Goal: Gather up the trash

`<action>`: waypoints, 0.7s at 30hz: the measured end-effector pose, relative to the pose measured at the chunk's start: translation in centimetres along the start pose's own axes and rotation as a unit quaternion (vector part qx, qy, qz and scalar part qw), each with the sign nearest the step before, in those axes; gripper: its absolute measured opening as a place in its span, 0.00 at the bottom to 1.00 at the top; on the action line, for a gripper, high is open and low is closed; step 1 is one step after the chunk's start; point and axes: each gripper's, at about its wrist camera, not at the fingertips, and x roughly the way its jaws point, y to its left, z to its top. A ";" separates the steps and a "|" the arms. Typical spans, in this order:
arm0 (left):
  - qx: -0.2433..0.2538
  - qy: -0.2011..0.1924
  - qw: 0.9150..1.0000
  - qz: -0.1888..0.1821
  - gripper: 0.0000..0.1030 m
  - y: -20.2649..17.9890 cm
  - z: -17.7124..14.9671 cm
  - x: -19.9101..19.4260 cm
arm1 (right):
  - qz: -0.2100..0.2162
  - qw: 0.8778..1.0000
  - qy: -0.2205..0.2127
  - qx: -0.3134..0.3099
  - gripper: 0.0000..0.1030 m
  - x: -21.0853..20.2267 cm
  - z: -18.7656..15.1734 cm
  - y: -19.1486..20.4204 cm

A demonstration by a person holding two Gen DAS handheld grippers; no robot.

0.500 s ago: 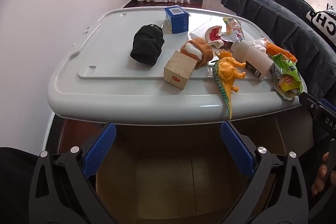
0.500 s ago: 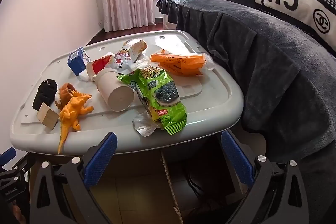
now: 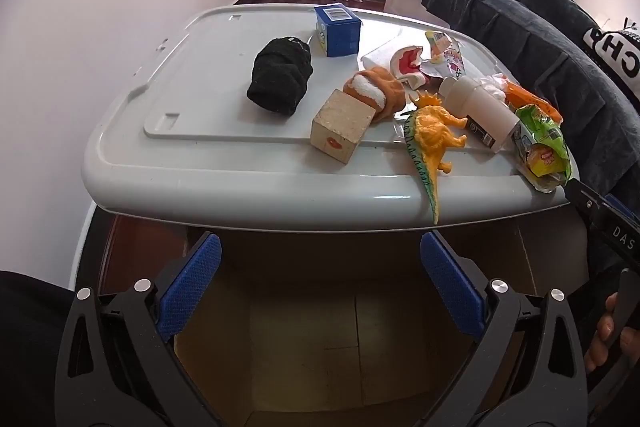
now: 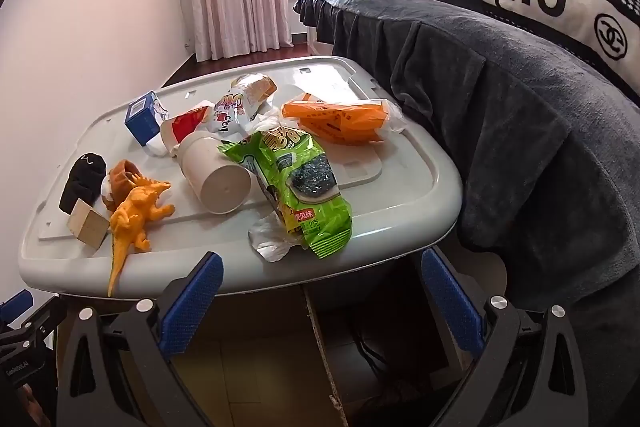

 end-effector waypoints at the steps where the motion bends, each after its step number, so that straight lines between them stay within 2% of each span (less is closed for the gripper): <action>1: -0.001 -0.001 1.000 0.001 0.95 0.0 0.0 0.0 | 0.000 1.000 0.001 0.001 0.95 -0.1 0.1 0.0; 10: -0.013 0.001 1.000 0.008 0.95 0.4 0.0 0.1 | -0.001 1.000 0.004 -0.001 0.95 0.1 0.1 0.1; 21: -0.004 0.000 1.000 0.009 0.95 0.1 -0.1 0.2 | -0.001 1.000 0.005 0.001 0.95 0.1 0.1 0.1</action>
